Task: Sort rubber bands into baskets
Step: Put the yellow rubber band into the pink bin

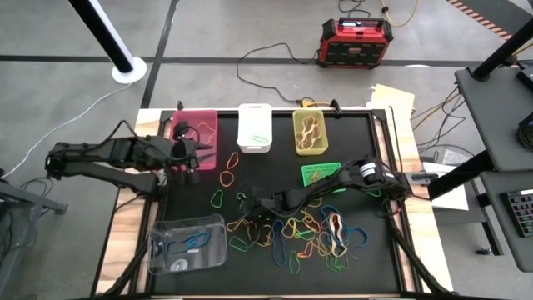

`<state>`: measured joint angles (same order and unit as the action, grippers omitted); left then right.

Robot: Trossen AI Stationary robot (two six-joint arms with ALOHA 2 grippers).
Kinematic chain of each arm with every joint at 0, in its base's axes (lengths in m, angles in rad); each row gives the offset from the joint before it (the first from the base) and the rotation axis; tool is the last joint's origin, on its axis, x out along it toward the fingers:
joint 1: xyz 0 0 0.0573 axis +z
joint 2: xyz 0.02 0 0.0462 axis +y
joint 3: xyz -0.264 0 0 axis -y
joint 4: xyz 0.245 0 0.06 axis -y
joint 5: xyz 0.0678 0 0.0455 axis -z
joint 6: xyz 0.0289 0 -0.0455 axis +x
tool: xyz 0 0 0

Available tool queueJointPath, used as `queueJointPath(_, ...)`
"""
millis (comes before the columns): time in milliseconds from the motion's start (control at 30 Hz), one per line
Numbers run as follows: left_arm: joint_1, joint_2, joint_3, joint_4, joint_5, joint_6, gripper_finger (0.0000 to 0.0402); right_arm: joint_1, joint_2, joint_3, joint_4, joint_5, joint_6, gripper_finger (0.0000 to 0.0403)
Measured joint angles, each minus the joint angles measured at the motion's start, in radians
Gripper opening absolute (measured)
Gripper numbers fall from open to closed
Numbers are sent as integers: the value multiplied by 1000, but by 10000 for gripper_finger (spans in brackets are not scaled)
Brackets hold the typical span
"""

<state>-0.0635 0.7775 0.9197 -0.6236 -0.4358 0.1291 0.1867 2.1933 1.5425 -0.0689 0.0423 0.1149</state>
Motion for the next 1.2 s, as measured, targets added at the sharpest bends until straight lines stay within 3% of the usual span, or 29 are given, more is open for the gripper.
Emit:
queueJointPath(200,0,23,0,13,0,15,76,-17,41,2,18,-39,-21,160)
queueJointPath(467,0,54,0,15,0,16,76,-18,39,6,12,-49,-42,22)
queueJointPath(1033,0,86,0,26,15,-7,76,-21,-177,-32,-61,25,-262,9)
queueJointPath(1200,0,87,0,27,144,-14,76,-45,-297,-114,-11,64,-318,9)
